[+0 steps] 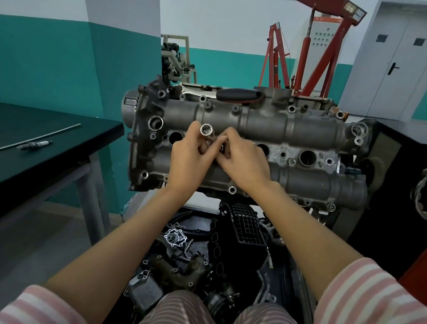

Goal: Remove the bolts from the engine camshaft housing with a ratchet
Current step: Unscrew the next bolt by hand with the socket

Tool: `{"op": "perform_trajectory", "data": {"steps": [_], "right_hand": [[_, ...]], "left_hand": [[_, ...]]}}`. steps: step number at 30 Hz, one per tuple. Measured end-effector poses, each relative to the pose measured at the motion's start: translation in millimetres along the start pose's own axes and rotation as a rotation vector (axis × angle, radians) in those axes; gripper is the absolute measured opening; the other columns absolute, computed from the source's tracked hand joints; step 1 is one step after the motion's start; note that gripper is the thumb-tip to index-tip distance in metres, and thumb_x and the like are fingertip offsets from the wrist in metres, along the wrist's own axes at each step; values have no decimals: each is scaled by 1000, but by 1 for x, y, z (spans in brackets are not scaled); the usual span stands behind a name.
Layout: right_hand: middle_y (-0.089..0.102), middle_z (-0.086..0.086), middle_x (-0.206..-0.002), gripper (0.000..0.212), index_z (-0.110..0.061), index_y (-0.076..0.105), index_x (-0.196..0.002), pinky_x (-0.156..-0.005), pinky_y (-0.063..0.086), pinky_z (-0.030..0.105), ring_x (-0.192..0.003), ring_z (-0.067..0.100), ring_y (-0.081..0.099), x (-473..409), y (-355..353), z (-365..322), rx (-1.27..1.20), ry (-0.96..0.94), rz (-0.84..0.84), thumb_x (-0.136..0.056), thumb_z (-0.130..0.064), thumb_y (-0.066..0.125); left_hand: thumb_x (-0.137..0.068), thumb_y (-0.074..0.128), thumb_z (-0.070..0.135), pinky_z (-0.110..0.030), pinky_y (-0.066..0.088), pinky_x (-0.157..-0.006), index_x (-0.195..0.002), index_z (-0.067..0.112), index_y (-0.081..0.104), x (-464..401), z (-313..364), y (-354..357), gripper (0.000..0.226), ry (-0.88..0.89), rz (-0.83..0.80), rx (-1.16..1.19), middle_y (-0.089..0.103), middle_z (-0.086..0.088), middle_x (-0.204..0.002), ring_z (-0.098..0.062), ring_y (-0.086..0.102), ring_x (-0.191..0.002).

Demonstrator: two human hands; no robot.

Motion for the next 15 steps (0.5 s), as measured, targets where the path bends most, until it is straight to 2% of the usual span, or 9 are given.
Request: {"op": "perform_trajectory", "data": {"steps": [3,5,7,9,13,15], "right_hand": [[63,9,-77,19,-8,48,-101,-52,35,32,-69,31,60,0,0,-2,49,-23,0,-94,-25,47],[64,13,-79,18,-6,48,-102,-53,36,33,-69,34,60,0,0,-5,60,-47,-2,-95,-22,44],[64,14,-78,19,-4,48,-103,-53,34,32,-67,35,60,1,-1,-8,72,-74,6,-96,-21,43],[64,14,-78,20,-3,49,-105,-52,33,31,-66,35,60,2,-1,-10,98,-97,13,-96,-20,42],[67,7,-81,28,-13,48,-119,-53,37,31,-73,29,63,1,1,-7,66,-68,0,-94,-25,44],[66,1,-79,33,-17,46,-120,-54,34,29,-72,22,63,0,0,-3,9,-15,-3,-91,-31,50]], "left_hand": [[-89,61,26,-23,36,-47,-94,6,52,2,6,2,24,53,-53,-19,54,-9,-57,-17,46,-50],[-92,57,20,-25,37,-48,-107,6,54,4,10,4,22,103,-88,-55,54,-6,-57,-15,46,-50],[-93,53,15,-25,35,-47,-111,3,55,5,12,5,21,131,-101,-88,52,-1,-54,-13,46,-49],[-94,54,14,-21,32,-46,-106,3,57,3,9,4,18,115,-87,-101,48,6,-51,-10,45,-47],[-90,62,22,-20,34,-46,-86,10,50,0,0,0,18,25,-12,-47,50,-10,-53,-12,41,-46],[-88,64,26,-15,32,-45,-81,14,44,0,-1,1,24,4,-7,-35,49,-9,-53,-9,39,-46]]}}
Point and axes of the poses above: each hand's wrist, its own x-axis away from the middle knuckle, its own y-axis out of the palm, z = x × y, the point moved 10 cm from there along -x, towards the middle knuckle
